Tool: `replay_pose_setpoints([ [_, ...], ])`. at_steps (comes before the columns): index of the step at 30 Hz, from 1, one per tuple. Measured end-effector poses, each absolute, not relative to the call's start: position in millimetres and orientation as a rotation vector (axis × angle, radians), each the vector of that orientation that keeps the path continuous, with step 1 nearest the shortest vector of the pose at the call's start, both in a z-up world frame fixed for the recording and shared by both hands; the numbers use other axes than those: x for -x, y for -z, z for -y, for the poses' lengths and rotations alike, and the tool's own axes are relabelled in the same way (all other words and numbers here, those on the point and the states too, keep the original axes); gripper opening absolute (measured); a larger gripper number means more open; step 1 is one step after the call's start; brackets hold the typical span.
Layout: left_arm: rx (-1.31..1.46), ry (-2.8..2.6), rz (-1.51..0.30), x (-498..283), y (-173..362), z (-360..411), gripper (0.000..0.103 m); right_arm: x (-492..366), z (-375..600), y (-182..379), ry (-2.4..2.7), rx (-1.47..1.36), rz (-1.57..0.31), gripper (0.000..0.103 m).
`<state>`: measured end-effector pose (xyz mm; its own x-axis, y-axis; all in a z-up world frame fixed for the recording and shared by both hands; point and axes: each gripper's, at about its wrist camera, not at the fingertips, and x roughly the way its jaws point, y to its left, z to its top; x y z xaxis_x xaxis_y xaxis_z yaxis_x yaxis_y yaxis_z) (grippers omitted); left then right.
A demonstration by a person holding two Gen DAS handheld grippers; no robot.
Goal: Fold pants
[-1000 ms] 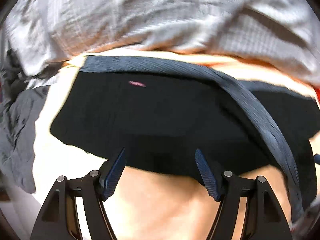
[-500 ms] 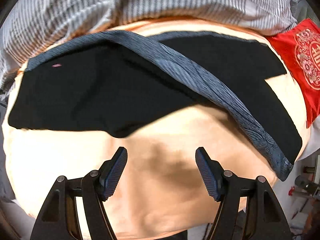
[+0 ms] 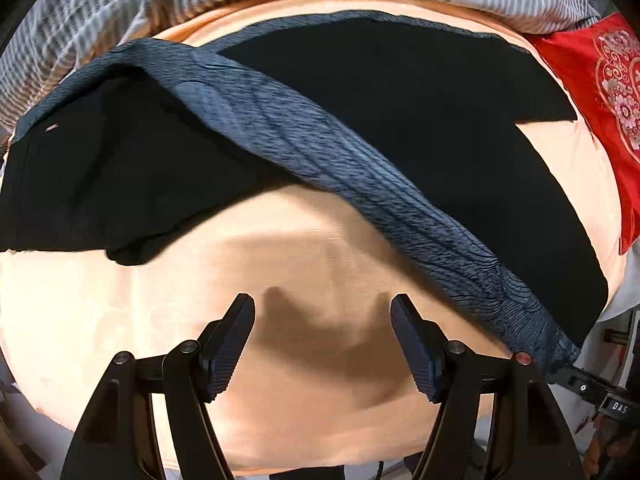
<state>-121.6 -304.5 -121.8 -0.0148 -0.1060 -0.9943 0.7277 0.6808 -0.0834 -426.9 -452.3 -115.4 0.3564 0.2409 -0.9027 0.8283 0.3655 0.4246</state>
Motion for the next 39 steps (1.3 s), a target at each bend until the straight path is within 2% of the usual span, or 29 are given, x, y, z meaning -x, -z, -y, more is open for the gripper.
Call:
replay_pose_setpoints([
  [2,-0.557,0.712,-1.461,125.6,126.1,310.3,0.072,424.4,453.1,120.0,0.49,-1.194,-1.185,0.038],
  [3,-0.555,0.71,-1.47,126.9,127.6,312.2,0.072,424.1,453.2,122.6,0.474,-1.22,-1.182,0.026],
  [4,-0.55,0.709,-1.479,127.9,128.8,313.9,0.072,421.8,454.1,127.0,0.454,-1.274,-1.18,0.009],
  [5,-0.541,0.712,-1.489,129.1,129.3,316.2,0.072,422.7,456.4,128.6,0.436,-1.329,-1.17,0.005],
  [10,-0.521,0.749,-1.492,134.9,123.0,328.8,0.072,413.8,488.2,82.0,0.322,-1.446,-0.934,0.004],
  [17,-0.423,0.712,-1.524,119.2,107.3,348.3,0.072,372.3,559.3,19.6,0.267,-1.354,-0.831,0.004],
  [25,-0.333,0.687,-1.459,83.8,88.5,408.1,0.072,313.4,641.4,-3.0,0.229,-1.254,-0.861,0.003],
  [31,-0.293,0.664,-1.313,31.6,53.7,451.0,0.072,245.8,713.4,-16.8,0.238,-1.144,-0.868,0.004],
  [35,-0.308,0.609,-1.247,10.9,43.4,459.3,0.072,210.0,758.1,4.8,0.292,-1.099,-0.942,0.004],
  [39,-0.396,0.546,-1.275,15.1,70.1,456.3,0.072,188.2,783.2,50.7,0.379,-1.037,-1.095,0.004],
])
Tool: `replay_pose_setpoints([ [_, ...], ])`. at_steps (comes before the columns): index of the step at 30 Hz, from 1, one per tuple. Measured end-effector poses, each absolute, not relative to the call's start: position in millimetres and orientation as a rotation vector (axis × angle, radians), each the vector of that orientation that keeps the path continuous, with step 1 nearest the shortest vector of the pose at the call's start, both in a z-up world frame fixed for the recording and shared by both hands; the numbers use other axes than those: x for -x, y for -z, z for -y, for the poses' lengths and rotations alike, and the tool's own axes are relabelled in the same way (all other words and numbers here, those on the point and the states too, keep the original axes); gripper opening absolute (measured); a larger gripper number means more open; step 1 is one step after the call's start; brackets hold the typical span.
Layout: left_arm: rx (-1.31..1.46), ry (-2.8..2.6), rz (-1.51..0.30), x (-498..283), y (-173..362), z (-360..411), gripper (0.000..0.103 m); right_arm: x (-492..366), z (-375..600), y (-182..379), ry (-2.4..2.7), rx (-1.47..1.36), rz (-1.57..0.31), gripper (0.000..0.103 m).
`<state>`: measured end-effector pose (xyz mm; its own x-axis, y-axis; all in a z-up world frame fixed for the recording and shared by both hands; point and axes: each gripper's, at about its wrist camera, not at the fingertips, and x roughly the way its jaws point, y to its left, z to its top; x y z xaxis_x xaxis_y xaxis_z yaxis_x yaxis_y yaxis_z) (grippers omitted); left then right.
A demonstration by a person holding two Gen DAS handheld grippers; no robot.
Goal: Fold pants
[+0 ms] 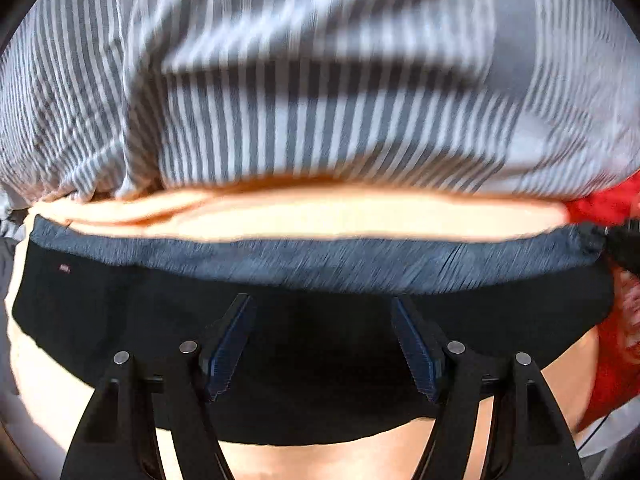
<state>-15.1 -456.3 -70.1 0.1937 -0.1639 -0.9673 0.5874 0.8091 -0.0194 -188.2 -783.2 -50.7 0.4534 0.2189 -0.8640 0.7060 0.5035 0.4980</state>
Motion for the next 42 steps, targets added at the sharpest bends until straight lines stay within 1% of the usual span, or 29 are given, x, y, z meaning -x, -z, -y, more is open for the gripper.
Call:
replay_pose_setpoints([
  [2,-0.429,0.51,-1.31,20.5,93.1,460.7,0.072,183.9,788.9,75.5,0.418,-1.025,-1.164,0.004],
  [5,-0.463,0.472,-1.347,22.6,120.3,459.8,0.072,181.4,794.3,99.7,0.453,-1.022,-1.219,0.004],
  [9,-0.456,0.445,-1.358,17.3,136.1,469.5,0.072,177.6,797.9,96.0,0.473,-1.018,-1.241,0.007],
  [11,-0.456,0.446,-1.354,13.9,140.2,478.6,0.073,180.4,795.3,84.7,0.464,-0.993,-1.218,0.013],
  [12,-0.472,0.447,-1.348,12.4,142.5,484.2,0.08,181.7,793.4,78.8,0.456,-0.986,-1.205,0.023],
  [13,-0.487,0.444,-1.339,11.6,143.3,489.8,0.082,181.9,793.6,74.3,0.449,-0.992,-1.196,0.033],
  [14,-0.5,0.446,-1.336,11.1,144.6,493.9,0.082,183.2,793.2,71.6,0.448,-1.002,-1.187,0.038],
  [15,-0.515,0.445,-1.336,11.0,145.8,496.5,0.082,185.8,792.4,67.4,0.459,-1.007,-1.174,0.05],
  [16,-0.524,0.447,-1.333,11.1,146.0,497.3,0.082,188.8,792.0,60.7,0.489,-0.995,-1.151,0.067],
  [17,-0.528,0.451,-1.328,11.4,145.4,497.2,0.082,192.6,793.7,54.3,0.518,-0.979,-1.128,0.071],
  [18,-0.528,0.457,-1.325,11.7,145.3,496.6,0.082,197.3,795.8,46.7,0.547,-0.967,-1.096,0.071],
  [20,-0.526,0.462,-1.323,11.8,145.6,494.0,0.084,204.8,795.9,32.6,0.558,-0.969,-1.057,0.07],
  [21,-0.523,0.455,-1.32,12.4,145.4,491.9,0.087,207.1,792.9,28.9,0.547,-0.962,-1.059,0.061],
  [22,-0.515,0.452,-1.322,11.2,148.0,486.0,0.087,208.5,785.4,26.1,0.53,-0.934,-1.077,0.049],
  [24,-0.506,0.441,-1.329,9.3,149.8,486.0,0.088,206.3,769.2,30.9,0.496,-0.877,-1.15,0.038],
  [25,-0.51,0.436,-1.325,9.5,150.2,486.5,0.089,203.7,759.2,38.7,0.479,-0.836,-1.202,0.034],
  [27,-0.525,0.432,-1.314,10.2,150.3,488.3,0.089,200.8,747.3,56.8,0.473,-0.77,-1.276,0.033],
  [28,-0.53,0.433,-1.311,10.6,150.2,488.7,0.089,198.6,744.1,70.0,0.484,-0.738,-1.31,0.031],
  [29,-0.533,0.436,-1.31,9.8,150.9,489.1,0.089,197.3,744.8,81.5,0.495,-0.728,-1.331,0.027],
  [30,-0.534,0.438,-1.312,9.0,151.0,489.9,0.089,196.1,746.2,92.5,0.512,-0.73,-1.342,0.02],
  [31,-0.535,0.435,-1.318,8.0,148.0,494.4,0.089,196.0,750.7,97.2,0.532,-0.735,-1.324,0.015],
  [33,-0.535,0.424,-1.323,6.1,134.1,499.1,0.088,193.5,756.8,90.2,0.564,-0.752,-1.291,0.015],
  [34,-0.515,0.447,-1.309,6.4,126.4,502.6,0.088,192.9,756.6,84.8,0.575,-0.748,-1.28,0.019],
  [37,-0.485,0.5,-1.275,7.3,110.6,522.6,0.089,186.5,750.0,63.2,0.573,-0.664,-1.24,0.019],
  [39,-0.47,0.528,-1.268,8.0,107.9,542.0,0.089,181.0,748.1,57.1,0.548,-0.65,-1.219,0.019],
  [42,-0.464,0.559,-1.283,14.1,117.5,568.4,0.089,164.3,746.6,65.1,0.529,-0.663,-1.229,0.019],
])
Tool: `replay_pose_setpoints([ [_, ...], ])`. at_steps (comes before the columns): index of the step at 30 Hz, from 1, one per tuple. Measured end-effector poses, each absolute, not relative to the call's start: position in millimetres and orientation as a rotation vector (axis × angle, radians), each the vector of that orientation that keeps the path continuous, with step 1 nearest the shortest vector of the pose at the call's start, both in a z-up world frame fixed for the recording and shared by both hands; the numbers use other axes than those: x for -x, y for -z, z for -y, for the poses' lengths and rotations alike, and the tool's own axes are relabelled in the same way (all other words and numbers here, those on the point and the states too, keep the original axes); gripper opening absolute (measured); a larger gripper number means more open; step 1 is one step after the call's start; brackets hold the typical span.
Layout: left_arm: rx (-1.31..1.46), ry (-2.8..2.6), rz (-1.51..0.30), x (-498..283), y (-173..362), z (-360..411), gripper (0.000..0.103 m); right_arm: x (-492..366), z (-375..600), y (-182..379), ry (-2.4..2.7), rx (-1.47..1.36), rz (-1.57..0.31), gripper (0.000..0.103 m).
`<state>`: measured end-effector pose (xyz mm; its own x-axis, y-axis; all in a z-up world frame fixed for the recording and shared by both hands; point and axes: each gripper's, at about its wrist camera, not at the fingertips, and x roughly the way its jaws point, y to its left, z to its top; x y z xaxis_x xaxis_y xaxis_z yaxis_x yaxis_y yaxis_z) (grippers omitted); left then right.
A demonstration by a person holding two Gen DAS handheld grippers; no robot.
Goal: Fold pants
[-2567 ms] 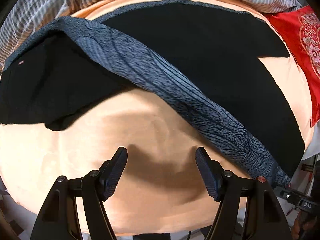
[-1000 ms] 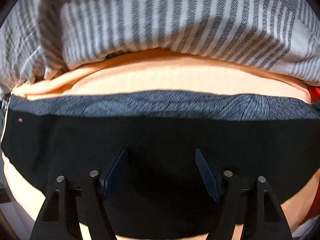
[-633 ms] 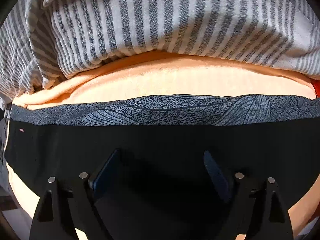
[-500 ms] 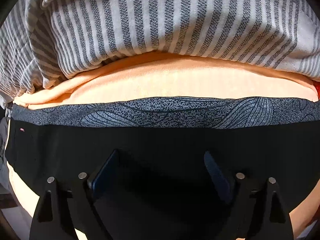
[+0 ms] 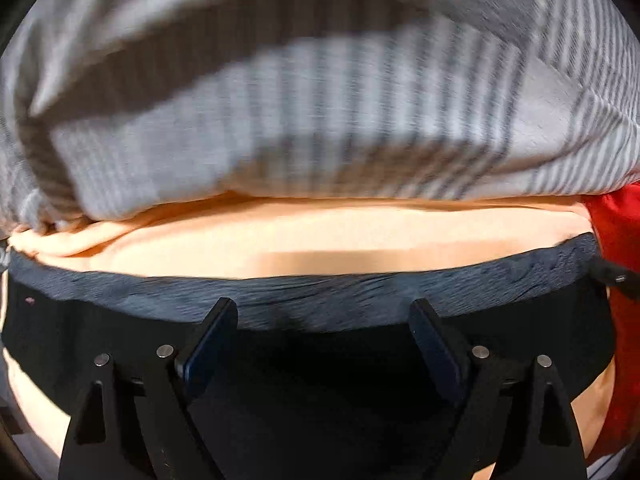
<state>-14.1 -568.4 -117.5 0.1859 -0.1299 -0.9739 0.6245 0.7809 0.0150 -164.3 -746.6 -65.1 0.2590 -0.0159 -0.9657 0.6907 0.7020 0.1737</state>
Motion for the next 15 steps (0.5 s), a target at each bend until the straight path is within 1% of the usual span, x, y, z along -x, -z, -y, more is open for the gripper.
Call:
replay_pose_setpoints([
  [2,-0.505,0.548,-1.295,20.4,135.0,579.6,0.089,152.5,744.0,84.0,0.502,-0.665,-1.271,0.019],
  [4,-0.503,0.54,-1.285,21.1,148.0,579.8,0.091,142.5,742.0,104.0,0.503,-0.606,-1.304,0.019],
  [5,-0.477,0.538,-1.274,18.1,147.5,576.6,0.094,138.0,742.4,106.1,0.504,-0.582,-1.285,0.019],
  [6,-0.464,0.543,-1.295,13.8,147.3,576.2,0.094,132.5,742.4,105.5,0.512,-0.572,-1.266,0.019],
  [8,-0.472,0.524,-1.297,7.1,138.8,567.8,0.094,130.2,752.2,99.9,0.567,-0.637,-1.237,0.02],
  [9,-0.488,0.51,-1.285,4.3,132.8,562.3,0.094,131.6,754.4,95.5,0.593,-0.671,-1.226,0.026],
  [10,-0.491,0.508,-1.274,2.4,125.9,554.7,0.094,137.2,754.8,88.5,0.606,-0.69,-1.215,0.036],
  [11,-0.487,0.507,-1.262,0.4,118.7,546.0,0.094,142.8,751.0,80.4,0.604,-0.698,-1.2,0.041],
  [12,-0.478,0.506,-1.251,-1.3,111.3,535.7,0.094,145.8,743.6,72.9,0.598,-0.699,-1.189,0.048],
  [13,-0.471,0.506,-1.245,-1.5,105.7,525.3,0.094,149.4,731.5,64.8,0.589,-0.693,-1.182,0.051],
  [15,-0.468,0.502,-1.234,-4.8,97.8,504.0,0.094,152.7,703.6,56.2,0.561,-0.674,-1.19,0.051],
])
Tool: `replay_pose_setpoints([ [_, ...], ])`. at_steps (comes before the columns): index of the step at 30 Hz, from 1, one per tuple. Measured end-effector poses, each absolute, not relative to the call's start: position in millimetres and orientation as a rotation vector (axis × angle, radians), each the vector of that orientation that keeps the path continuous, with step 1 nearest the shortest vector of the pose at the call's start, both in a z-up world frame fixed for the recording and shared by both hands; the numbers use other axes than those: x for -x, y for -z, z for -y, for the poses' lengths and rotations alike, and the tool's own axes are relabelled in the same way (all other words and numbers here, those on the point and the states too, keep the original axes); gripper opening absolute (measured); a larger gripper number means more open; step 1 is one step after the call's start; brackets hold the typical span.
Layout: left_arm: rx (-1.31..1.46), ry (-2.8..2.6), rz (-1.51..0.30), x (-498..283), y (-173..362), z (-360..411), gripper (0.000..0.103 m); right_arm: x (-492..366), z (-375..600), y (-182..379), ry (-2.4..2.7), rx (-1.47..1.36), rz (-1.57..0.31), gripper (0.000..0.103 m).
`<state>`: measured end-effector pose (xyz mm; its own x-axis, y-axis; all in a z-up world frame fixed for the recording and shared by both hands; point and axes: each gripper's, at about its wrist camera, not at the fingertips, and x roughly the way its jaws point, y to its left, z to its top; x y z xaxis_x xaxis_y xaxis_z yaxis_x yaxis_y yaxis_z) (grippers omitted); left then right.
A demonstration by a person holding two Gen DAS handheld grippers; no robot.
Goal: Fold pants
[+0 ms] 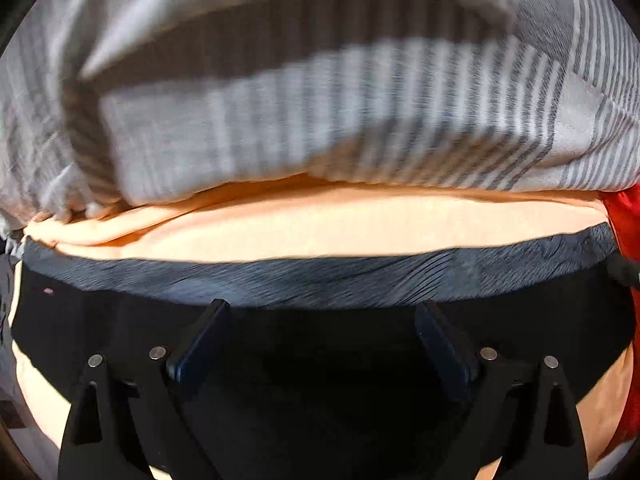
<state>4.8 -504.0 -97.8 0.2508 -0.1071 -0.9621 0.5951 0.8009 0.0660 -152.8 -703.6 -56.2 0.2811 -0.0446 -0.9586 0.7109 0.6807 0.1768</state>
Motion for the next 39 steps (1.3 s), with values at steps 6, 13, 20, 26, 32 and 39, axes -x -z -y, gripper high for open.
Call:
replay_pose_setpoints([
  [6,-0.512,0.483,-1.202,-20.6,104.4,433.7,0.094,142.1,607.5,61.4,0.413,-0.659,-1.234,0.051],
  [13,-0.451,0.402,-1.268,-82.6,133.4,356.7,0.097,138.3,557.5,113.6,0.419,-0.572,-1.281,0.06],
  [20,-0.413,0.281,-1.193,-163.1,98.3,261.9,0.096,113.8,543.5,102.7,0.52,-0.559,-1.312,0.061],
  [26,-0.348,0.215,-1.26,-219.9,133.5,196.4,0.103,76.0,495.7,113.8,0.45,-0.531,-1.326,0.061],
  [32,-0.399,0.229,-1.255,-215.1,105.5,195.3,0.103,66.9,462.0,105.0,0.402,-0.614,-1.28,0.061],
  [39,-0.548,0.248,-1.209,-189.0,99.1,161.1,0.103,57.2,359.1,151.6,0.017,-0.954,-1.322,0.061],
])
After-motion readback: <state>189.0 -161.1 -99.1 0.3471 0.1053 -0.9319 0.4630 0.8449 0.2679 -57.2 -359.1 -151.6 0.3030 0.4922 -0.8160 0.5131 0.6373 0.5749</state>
